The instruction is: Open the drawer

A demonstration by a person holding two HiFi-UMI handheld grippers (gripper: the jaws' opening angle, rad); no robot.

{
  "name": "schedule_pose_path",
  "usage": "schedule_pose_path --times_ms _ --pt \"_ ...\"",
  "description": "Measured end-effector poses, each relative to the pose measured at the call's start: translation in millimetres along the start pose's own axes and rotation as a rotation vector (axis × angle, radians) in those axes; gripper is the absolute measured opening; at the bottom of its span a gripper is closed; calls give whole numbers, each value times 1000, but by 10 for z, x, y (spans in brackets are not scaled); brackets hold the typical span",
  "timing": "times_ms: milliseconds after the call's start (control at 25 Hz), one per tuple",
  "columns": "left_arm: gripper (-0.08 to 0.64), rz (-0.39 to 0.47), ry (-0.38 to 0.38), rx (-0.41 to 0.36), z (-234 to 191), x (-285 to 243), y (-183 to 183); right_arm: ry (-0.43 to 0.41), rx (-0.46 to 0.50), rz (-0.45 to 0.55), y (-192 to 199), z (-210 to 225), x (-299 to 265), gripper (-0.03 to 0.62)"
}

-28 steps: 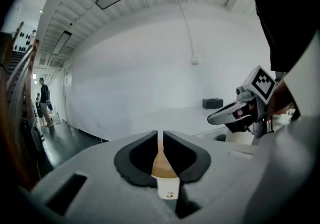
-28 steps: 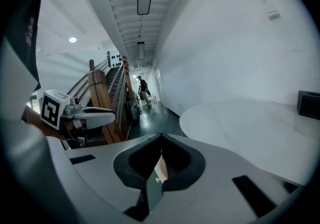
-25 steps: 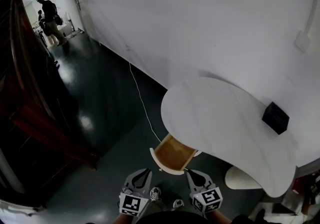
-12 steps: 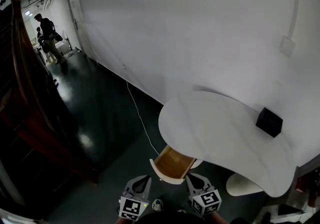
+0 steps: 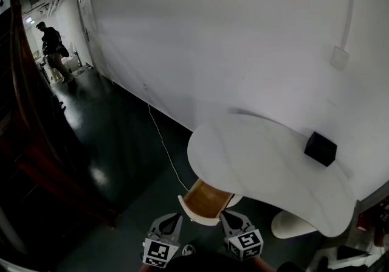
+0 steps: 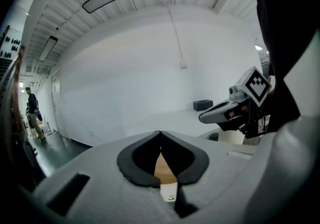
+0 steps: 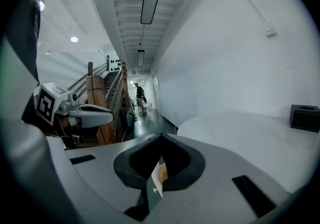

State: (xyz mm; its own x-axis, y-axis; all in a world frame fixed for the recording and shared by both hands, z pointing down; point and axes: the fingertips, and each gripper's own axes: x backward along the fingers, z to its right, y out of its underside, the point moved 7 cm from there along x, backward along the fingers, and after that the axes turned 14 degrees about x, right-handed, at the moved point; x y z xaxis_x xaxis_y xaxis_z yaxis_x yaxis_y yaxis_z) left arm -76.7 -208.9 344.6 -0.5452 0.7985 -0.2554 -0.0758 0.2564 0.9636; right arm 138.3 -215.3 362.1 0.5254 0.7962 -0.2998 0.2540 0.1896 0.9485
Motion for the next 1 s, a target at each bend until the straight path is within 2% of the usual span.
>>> schedule_pose_path --times_ms 800,1000 --pt "18 -22 7 10 7 20 85 -23 32 -32 3 -60 -45 2" --pt "18 -27 5 11 22 32 110 -19 11 -27 -69 -87 -27 2"
